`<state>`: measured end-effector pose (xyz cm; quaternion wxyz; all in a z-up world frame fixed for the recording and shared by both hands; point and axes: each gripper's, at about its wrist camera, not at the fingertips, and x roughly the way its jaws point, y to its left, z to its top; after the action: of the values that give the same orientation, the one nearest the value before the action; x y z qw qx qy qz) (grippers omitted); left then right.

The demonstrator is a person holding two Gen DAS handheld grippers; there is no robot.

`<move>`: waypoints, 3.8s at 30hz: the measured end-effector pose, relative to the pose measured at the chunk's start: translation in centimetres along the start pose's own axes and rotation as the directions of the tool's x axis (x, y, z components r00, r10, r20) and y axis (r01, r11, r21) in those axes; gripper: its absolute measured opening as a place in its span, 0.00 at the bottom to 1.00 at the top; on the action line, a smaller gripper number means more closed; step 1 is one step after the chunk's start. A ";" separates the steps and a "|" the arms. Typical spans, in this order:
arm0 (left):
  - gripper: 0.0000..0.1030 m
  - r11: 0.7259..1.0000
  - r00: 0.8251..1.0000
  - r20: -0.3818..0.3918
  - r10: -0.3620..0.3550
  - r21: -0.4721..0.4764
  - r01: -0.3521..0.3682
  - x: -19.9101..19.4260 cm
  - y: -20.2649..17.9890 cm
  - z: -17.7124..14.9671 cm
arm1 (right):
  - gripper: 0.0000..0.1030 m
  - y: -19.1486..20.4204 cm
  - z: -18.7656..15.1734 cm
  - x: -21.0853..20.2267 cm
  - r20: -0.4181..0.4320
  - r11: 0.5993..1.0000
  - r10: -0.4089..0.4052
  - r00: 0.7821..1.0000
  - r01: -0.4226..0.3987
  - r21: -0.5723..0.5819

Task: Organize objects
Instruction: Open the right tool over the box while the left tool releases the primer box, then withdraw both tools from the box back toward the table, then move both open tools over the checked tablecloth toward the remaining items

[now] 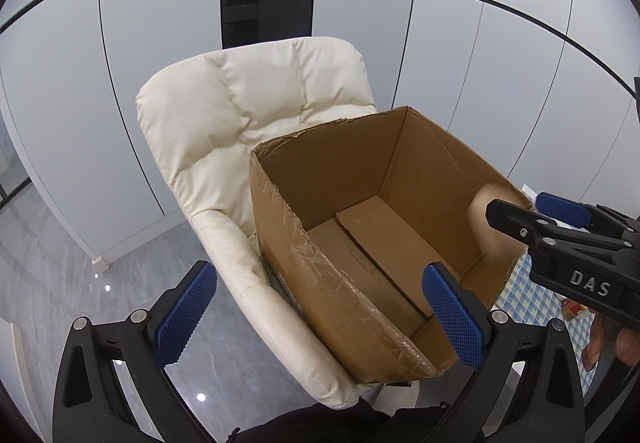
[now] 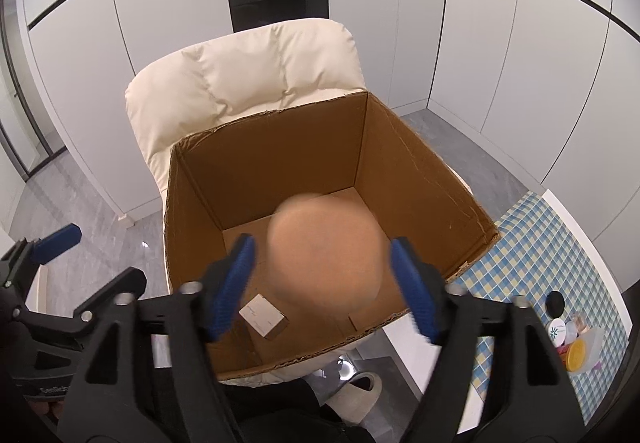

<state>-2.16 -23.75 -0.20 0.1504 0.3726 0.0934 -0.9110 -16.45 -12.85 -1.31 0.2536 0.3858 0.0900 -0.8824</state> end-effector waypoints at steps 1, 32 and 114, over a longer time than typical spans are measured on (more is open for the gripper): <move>1.00 1.000 1.000 0.002 0.003 -0.002 -0.003 0.0 -0.1 0.0 | 0.86 -0.1 0.0 0.0 0.002 1.000 0.001 1.000 -0.001 0.003; 1.00 1.000 1.000 0.014 -0.020 0.009 0.020 0.7 -3.9 1.0 | 1.00 -5.9 -1.4 -2.5 0.010 0.993 -0.092 0.996 0.091 0.079; 1.00 0.968 0.983 -0.011 -0.183 0.175 0.182 2.2 -19.5 0.8 | 1.00 -21.2 -8.5 -10.4 -0.033 0.927 -0.290 0.957 0.289 0.240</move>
<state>-10.81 -6.14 -0.07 0.0329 0.3719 0.0462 -0.9265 -16.08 12.23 -0.36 0.0721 0.3951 0.0373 -0.9151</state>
